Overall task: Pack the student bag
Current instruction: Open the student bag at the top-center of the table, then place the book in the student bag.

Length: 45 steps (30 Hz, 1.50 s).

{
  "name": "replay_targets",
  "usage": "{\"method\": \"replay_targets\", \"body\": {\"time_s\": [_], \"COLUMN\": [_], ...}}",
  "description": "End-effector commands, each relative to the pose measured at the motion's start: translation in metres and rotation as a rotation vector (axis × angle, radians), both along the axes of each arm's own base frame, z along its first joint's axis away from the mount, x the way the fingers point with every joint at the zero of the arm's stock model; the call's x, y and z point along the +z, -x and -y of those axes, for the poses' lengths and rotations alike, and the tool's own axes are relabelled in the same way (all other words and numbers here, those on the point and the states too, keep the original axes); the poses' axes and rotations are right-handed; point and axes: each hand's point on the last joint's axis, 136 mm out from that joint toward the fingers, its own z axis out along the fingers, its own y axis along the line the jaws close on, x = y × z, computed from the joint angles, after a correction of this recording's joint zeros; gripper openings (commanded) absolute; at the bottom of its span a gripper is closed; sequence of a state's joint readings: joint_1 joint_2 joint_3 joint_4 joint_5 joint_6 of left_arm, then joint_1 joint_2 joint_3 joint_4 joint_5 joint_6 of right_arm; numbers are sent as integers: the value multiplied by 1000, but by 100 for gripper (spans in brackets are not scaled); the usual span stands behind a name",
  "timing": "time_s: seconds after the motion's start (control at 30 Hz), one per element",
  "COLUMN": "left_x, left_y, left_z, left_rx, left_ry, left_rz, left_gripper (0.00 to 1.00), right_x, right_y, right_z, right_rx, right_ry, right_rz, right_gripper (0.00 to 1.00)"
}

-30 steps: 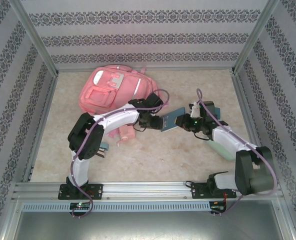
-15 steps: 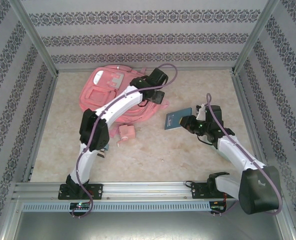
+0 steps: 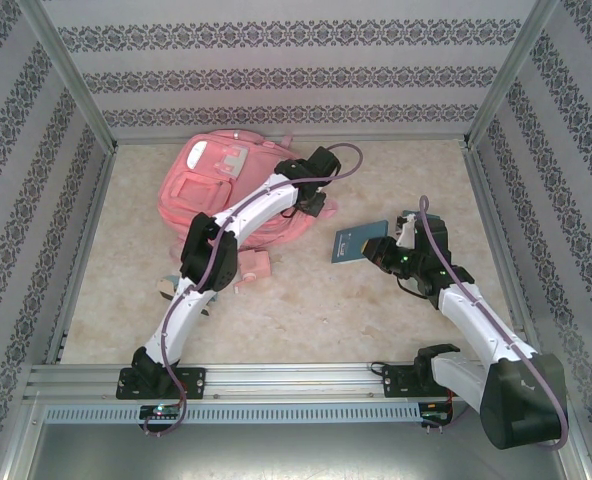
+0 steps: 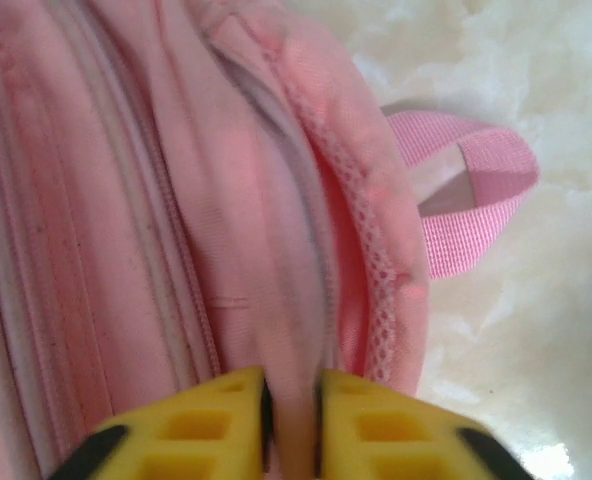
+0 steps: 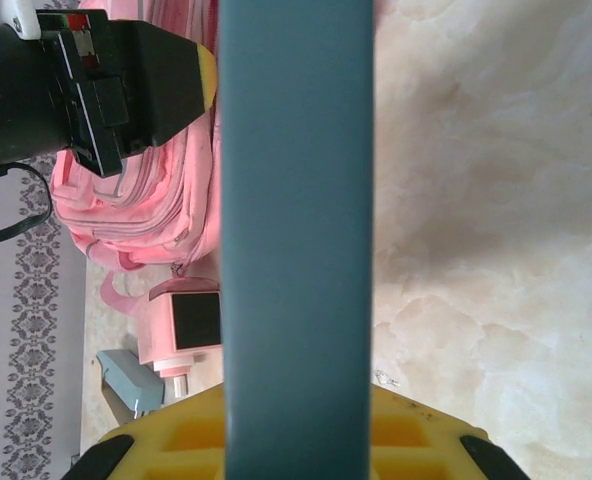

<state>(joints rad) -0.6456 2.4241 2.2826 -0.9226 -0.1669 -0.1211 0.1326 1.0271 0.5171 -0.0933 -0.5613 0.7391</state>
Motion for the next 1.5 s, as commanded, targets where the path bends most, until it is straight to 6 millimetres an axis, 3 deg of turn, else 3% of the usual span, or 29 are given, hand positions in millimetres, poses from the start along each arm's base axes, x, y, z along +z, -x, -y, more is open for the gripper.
{"method": "replay_targets", "body": {"time_s": [0.0,0.13,0.4,0.73,0.9,1.13,1.37,1.47], "left_x": [8,48,139,216,238,245,250,251], "left_y": [0,-2,7,19,19,18,13,12], "left_z": [-12,-15,-24,-49,-63,-71,-72,-70], "left_rx": [20,42,52,85,103,126,137,137], "left_ry": [-33,5,103,219,296,352,392,412], "left_rz": [-2,68,200,295,307,299,303,299], "left_gripper": [1,0,0,0,0,0,0,0], "right_x": [7,12,43,97,100,92,41,32], "right_y": [-3,-6,-27,-86,-122,-174,-220,-234], "right_z": [3,-1,-21,-74,-110,-164,-213,-239], "right_rx": [-23,-29,-17,1,17,-28,-130,-121], "right_ry": [-20,-54,-131,-299,-297,-374,-363,-376], "right_rz": [24,35,108,272,287,273,167,158], "right_gripper": [0,0,0,0,0,0,0,0]}}
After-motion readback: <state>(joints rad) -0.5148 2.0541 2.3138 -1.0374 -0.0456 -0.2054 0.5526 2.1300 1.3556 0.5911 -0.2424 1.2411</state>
